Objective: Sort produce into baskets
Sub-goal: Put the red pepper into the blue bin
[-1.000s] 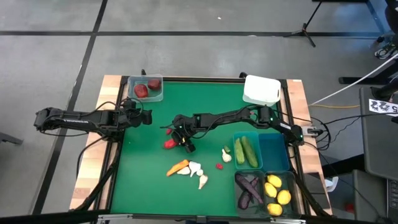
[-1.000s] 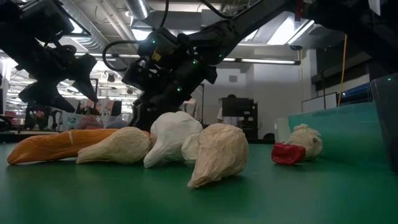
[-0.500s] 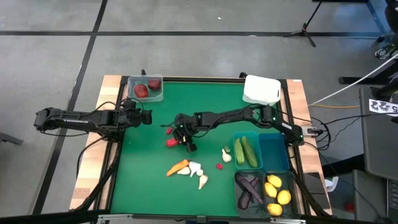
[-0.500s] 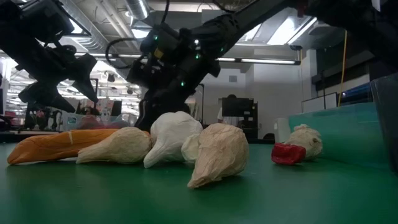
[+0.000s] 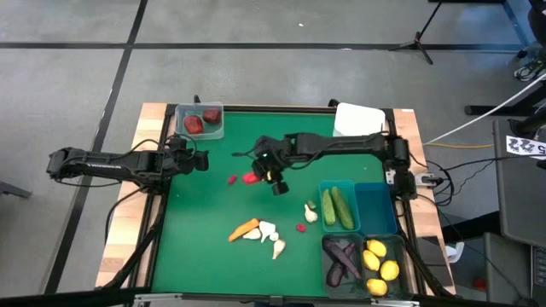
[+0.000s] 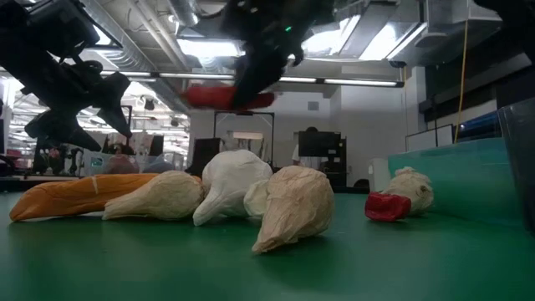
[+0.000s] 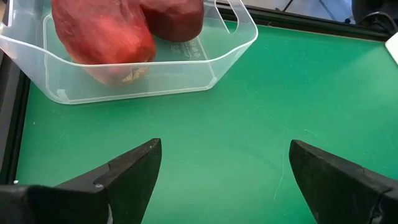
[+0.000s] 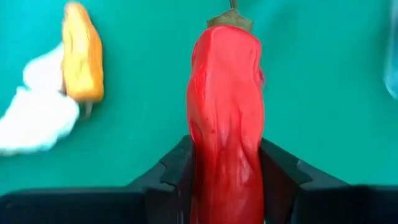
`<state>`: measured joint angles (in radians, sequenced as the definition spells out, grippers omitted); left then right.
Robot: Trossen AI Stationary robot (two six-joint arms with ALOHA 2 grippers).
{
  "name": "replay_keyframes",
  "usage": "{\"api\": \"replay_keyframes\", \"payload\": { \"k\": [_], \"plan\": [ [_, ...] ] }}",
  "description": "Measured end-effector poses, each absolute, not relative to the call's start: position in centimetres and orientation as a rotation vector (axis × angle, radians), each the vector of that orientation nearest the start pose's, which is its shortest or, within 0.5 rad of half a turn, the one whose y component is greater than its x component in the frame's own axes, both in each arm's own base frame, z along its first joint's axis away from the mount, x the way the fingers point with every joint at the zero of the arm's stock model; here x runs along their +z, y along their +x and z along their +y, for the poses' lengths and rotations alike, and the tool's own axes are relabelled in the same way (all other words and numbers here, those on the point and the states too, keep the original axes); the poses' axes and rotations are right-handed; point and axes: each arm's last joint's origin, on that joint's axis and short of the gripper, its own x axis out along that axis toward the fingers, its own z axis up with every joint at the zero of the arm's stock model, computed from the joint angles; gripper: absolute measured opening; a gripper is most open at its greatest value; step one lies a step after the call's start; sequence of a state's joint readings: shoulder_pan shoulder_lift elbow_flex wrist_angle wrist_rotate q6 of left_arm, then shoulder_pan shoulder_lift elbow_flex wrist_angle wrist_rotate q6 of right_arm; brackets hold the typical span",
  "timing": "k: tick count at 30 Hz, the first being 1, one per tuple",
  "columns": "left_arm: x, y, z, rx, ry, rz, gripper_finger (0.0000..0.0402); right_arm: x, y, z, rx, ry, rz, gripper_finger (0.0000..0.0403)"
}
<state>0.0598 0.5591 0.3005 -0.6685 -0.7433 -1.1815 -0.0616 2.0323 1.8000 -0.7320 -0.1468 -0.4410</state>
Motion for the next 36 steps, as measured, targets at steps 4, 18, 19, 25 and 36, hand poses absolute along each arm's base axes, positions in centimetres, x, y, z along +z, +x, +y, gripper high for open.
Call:
{"api": "replay_keyframes", "payload": {
  "k": [4,18,19,25,36],
  "plan": [
    [16.8,10.1,2.6,1.14,-0.725,0.337,0.0345,29.0,41.9,-2.9,0.184,-0.261,0.995,0.013],
    [16.8,10.0,2.6,1.139,-0.721,0.34,0.0345,32.2,32.3,-2.6,-0.579,0.03,1.451,0.0131],
    [16.8,10.0,2.6,1.14,-0.72,0.34,0.0345,32.2,31.4,-2.2,-0.615,0.037,1.466,0.0132],
    [16.8,10.0,2.6,1.131,-0.691,0.358,0.0345,31.0,25.5,0.8,-0.719,0.177,1.366,0.0138],
    [16.8,10.0,2.6,1.133,-0.7,0.352,0.0345,26.4,15.9,4.4,-1.021,0.589,1.005,0.0138]
  ]
}}
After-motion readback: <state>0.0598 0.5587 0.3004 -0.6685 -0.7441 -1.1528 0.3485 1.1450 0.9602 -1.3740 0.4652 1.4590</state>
